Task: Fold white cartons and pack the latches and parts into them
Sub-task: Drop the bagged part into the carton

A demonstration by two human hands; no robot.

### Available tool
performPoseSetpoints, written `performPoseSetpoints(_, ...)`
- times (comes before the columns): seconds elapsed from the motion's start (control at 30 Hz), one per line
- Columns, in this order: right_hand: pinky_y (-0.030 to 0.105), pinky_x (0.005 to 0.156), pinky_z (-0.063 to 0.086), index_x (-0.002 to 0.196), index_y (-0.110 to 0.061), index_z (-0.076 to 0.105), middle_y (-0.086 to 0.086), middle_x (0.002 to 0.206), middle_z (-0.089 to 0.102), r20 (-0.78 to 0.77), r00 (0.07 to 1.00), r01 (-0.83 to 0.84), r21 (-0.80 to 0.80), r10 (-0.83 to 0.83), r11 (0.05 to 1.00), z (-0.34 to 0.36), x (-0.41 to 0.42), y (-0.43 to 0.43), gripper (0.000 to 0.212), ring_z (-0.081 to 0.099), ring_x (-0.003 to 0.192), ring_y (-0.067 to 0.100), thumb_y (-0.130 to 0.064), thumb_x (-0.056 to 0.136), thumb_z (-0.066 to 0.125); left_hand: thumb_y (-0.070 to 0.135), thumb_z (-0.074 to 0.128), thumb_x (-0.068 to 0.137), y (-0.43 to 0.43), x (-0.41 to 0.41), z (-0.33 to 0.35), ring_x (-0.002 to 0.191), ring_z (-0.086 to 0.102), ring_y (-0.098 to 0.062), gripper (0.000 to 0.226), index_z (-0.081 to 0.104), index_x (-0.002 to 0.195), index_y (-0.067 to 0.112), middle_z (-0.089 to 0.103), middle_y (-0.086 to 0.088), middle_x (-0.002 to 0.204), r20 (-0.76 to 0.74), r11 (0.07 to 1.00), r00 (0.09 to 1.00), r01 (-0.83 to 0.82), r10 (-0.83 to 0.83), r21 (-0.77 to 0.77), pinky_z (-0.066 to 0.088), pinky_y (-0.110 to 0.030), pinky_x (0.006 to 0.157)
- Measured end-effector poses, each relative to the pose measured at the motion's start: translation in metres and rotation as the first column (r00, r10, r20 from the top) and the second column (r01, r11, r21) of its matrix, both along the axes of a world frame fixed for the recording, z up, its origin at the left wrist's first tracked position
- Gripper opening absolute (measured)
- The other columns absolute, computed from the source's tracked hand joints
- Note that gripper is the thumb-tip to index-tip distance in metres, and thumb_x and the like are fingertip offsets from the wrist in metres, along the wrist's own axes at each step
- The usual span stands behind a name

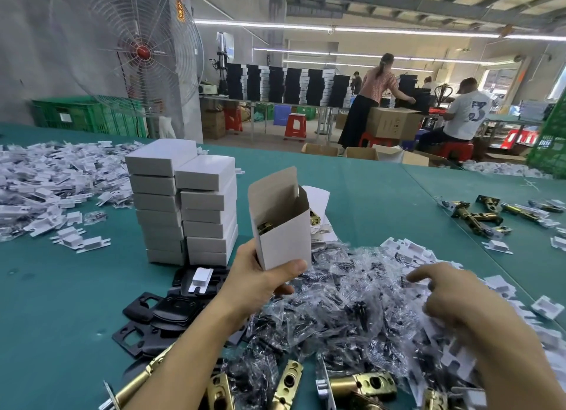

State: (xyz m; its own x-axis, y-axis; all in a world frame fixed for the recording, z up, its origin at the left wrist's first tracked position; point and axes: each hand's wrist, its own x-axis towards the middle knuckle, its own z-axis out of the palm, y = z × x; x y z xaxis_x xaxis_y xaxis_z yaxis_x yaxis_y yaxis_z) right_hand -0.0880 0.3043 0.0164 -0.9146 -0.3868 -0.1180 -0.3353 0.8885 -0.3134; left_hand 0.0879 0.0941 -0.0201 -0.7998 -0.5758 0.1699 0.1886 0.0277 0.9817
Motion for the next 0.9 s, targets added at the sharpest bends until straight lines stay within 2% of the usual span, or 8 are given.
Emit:
performPoseSetpoints(0.1, 0.027, 0.064, 0.051, 0.131, -0.035, 0.058, 0.011, 0.139, 0.056, 0.018, 1.0, -0.019, 0.043, 0.019, 0.999, 0.004, 0.001, 0.001, 0.072, 0.065, 0.099, 0.024, 0.016, 0.083, 0.042, 0.022, 0.083, 0.065, 0.0, -0.001, -0.001, 0.079, 0.07, -0.013, 0.041, 0.071, 0.103, 0.013, 0.074, 0.002, 0.089, -0.021, 1.0, 1.0, 0.006, -0.005, 0.023, 0.06, -0.032, 0.065)
performPoseSetpoints(0.23, 0.034, 0.053, 0.06, 0.13, -0.032, 0.058, 0.016, 0.137, 0.053, 0.091, 0.996, 0.008, 0.049, -0.013, 0.999, -0.005, 0.001, 0.001, 0.074, 0.066, 0.065, 0.02, 0.021, 0.082, 0.038, 0.021, 0.083, 0.064, -0.002, -0.002, -0.002, 0.079, 0.07, -0.013, 0.042, 0.07, 0.102, 0.012, 0.075, 0.001, 0.089, -0.037, 0.999, 0.999, 0.004, -0.003, 0.038, 0.062, -0.033, 0.068)
performPoseSetpoints(0.4, 0.028, 0.046, 0.053, 0.108, -0.027, 0.069, 0.004, 0.086, 0.057, 0.072, 0.995, 0.068, -0.078, -0.062, 0.995, -0.007, -0.002, -0.001, 0.062, 0.064, 0.062, 0.018, 0.023, 0.074, 0.053, 0.022, 0.083, 0.064, -0.001, -0.001, -0.001, 0.072, 0.069, -0.014, 0.04, 0.07, 0.101, 0.012, 0.075, 0.0, 0.087, -0.037, 0.999, 0.999, -0.002, 0.004, 0.052, 0.056, -0.024, 0.061)
performPoseSetpoints(0.5, 0.034, 0.07, 0.058, 0.09, -0.03, 0.068, 0.01, 0.105, 0.069, -0.037, 0.999, 0.015, -0.143, -0.021, 0.99, 0.004, 0.004, -0.003, 0.05, 0.065, 0.081, 0.023, 0.017, 0.078, 0.055, 0.016, 0.084, 0.07, -0.001, -0.001, -0.001, 0.074, 0.068, -0.014, 0.035, 0.071, 0.102, 0.011, 0.074, 0.0, 0.087, -0.024, 0.999, 1.0, 0.008, -0.007, 0.043, 0.057, -0.026, 0.065)
performPoseSetpoints(0.6, 0.034, 0.088, 0.055, 0.103, -0.025, 0.073, 0.004, 0.104, 0.071, -0.145, 0.987, -0.101, -0.279, 0.062, 0.955, 0.015, 0.009, -0.004, 0.044, 0.064, 0.094, 0.02, 0.012, 0.081, 0.062, 0.005, 0.082, 0.076, -0.001, -0.001, -0.001, 0.079, 0.069, -0.016, 0.028, 0.072, 0.1, 0.014, 0.073, -0.006, 0.091, -0.012, 0.999, 1.0, 0.022, -0.022, 0.026, 0.061, -0.032, 0.069)
performPoseSetpoints(0.73, 0.025, 0.079, 0.051, 0.101, -0.03, 0.072, -0.018, 0.092, 0.067, -0.2, 0.961, -0.273, -0.567, 0.191, 0.777, 0.028, 0.023, -0.007, 0.029, 0.061, 0.086, -0.004, -0.004, 0.089, 0.068, 0.008, 0.088, 0.069, -0.001, 0.0, -0.001, 0.079, 0.068, -0.014, 0.027, 0.076, 0.089, 0.023, 0.073, -0.001, 0.087, 0.008, 0.998, 0.998, 0.066, -0.066, -0.004, 0.059, -0.03, 0.068)
performPoseSetpoints(0.8, 0.03, 0.083, 0.055, 0.103, -0.036, 0.069, -0.015, 0.102, 0.067, -0.222, 0.941, -0.335, -0.715, 0.256, 0.614, 0.035, 0.032, -0.01, 0.033, 0.064, 0.092, 0.003, -0.007, 0.088, 0.07, 0.014, 0.087, 0.065, -0.001, 0.001, -0.001, 0.08, 0.068, -0.014, 0.032, 0.075, 0.092, 0.024, 0.073, 0.0, 0.088, 0.034, 0.996, 0.996, 0.084, -0.083, -0.015, 0.056, -0.026, 0.068)
performPoseSetpoints(0.9, 0.025, 0.078, 0.058, 0.113, -0.04, 0.064, -0.01, 0.111, 0.064, -0.303, 0.888, -0.42, -0.841, 0.345, 0.341, 0.045, 0.045, -0.017, 0.046, 0.065, 0.101, 0.006, -0.004, 0.086, 0.07, 0.016, 0.086, 0.066, -0.002, 0.001, -0.002, 0.085, 0.068, -0.012, 0.032, 0.075, 0.095, 0.026, 0.073, 0.001, 0.091, 0.079, 0.988, 0.988, 0.138, -0.133, -0.063, 0.054, -0.022, 0.07)
